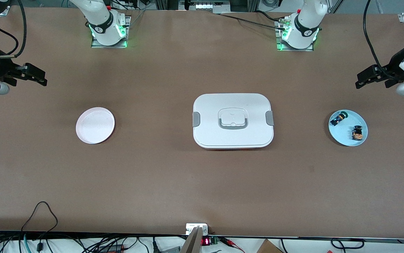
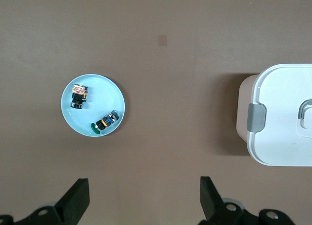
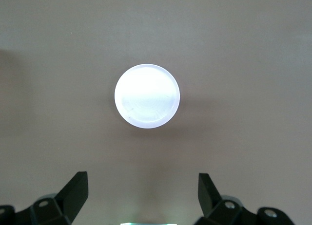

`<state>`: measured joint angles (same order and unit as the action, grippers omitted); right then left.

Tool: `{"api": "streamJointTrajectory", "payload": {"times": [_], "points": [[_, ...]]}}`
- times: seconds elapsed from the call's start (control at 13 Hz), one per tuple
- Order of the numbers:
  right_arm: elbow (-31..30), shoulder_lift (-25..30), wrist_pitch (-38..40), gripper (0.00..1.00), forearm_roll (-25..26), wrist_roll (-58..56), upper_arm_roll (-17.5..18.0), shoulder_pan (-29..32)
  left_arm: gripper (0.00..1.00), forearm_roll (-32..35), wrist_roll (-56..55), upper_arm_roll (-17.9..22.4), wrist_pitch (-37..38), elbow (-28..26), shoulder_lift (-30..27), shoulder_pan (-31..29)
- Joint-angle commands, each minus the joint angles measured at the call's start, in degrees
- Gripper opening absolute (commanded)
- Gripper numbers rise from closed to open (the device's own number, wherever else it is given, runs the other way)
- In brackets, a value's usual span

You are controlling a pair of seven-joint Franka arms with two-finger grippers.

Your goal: Transfer orange switch to right arm and place

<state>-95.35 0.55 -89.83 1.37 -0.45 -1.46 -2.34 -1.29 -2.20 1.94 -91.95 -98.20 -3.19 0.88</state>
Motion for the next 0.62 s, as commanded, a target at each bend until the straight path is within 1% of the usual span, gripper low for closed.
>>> {"api": "streamJointTrajectory", "payload": {"times": [0.0,0.54], "points": [[0.6,0.1,0.1,1.0,0.3,-0.2,-0.1,-0.1,1.0,-0.2,-0.7,-0.1,1.2,1.4,0.0,-0.1],[0.5,0.0,0.1,1.0,0.3,-0.2,-0.1,-0.1,1.0,-0.2,0.0,-0.1,1.4,1.7,0.1,-0.1]]}}
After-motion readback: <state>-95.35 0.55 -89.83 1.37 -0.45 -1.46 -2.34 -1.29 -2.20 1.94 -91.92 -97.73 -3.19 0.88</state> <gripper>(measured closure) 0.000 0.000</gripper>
